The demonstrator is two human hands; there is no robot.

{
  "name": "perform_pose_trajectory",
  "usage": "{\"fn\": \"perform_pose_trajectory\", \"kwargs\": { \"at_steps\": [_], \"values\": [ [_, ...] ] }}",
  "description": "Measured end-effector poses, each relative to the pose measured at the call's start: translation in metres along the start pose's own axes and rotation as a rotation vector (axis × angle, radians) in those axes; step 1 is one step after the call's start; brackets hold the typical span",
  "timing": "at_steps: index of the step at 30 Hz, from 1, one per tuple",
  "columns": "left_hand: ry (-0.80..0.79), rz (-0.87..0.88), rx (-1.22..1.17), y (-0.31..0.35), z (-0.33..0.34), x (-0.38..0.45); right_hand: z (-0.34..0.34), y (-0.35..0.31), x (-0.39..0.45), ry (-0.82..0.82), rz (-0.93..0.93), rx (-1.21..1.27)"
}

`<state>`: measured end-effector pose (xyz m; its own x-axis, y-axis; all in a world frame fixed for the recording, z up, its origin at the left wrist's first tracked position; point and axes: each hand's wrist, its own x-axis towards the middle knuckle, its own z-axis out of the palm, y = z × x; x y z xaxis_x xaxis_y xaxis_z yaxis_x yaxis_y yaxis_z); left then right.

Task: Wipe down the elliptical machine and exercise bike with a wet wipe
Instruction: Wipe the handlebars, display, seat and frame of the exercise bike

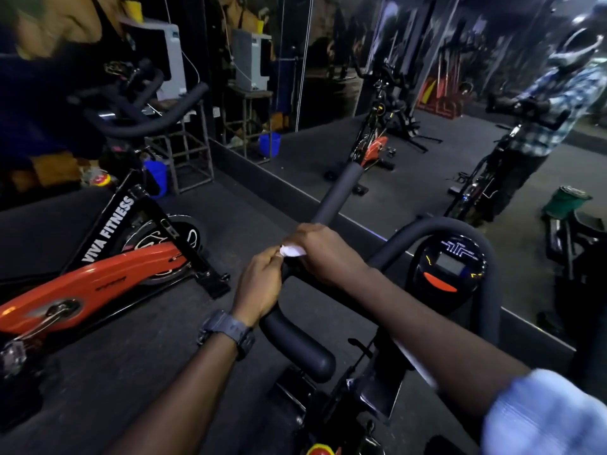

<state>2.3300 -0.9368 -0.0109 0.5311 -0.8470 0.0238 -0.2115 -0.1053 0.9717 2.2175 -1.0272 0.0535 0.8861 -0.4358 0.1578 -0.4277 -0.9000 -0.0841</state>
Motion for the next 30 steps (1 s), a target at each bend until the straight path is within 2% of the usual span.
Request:
{"fn": "perform_pose_trajectory", "kwargs": {
  "at_steps": [3, 6, 12, 14, 17, 21, 23, 26, 28, 30],
  "values": [
    [0.025, 0.029, -0.041, -0.002, 0.002, 0.002, 0.003, 0.009, -0.027, 0.002, -0.023, 0.007],
    [0.046, 0.009, -0.041, -0.006, 0.003, 0.006, -0.007, 0.010, -0.065, -0.066, -0.015, 0.012],
    [0.226, 0.039, -0.099, -0.007, 0.003, 0.000, 0.010, -0.011, 0.018, 0.021, 0.058, -0.073],
    [0.288, -0.046, -0.266, -0.010, 0.002, -0.002, 0.022, -0.016, 0.014, -0.007, -0.059, -0.097],
    [0.330, -0.165, -0.565, -0.012, 0.005, -0.005, 0.011, -0.011, -0.025, -0.009, -0.194, -0.002],
    [0.327, -0.208, -0.639, -0.017, 0.008, -0.003, 0.000, -0.005, 0.006, 0.113, 0.015, -0.110],
    [0.340, -0.198, -0.613, -0.016, 0.007, -0.006, 0.012, -0.027, 0.017, 0.030, -0.052, -0.076],
    [0.347, -0.185, -0.623, -0.007, 0.004, -0.010, 0.021, -0.037, -0.008, -0.083, -0.280, -0.011],
    [0.344, -0.171, -0.637, -0.004, 0.003, -0.009, 0.016, -0.017, -0.006, -0.068, -0.131, -0.072],
    [0.319, -0.141, -0.579, -0.010, 0.005, -0.008, 0.008, 0.005, 0.012, 0.046, 0.092, -0.019]
  ]
}}
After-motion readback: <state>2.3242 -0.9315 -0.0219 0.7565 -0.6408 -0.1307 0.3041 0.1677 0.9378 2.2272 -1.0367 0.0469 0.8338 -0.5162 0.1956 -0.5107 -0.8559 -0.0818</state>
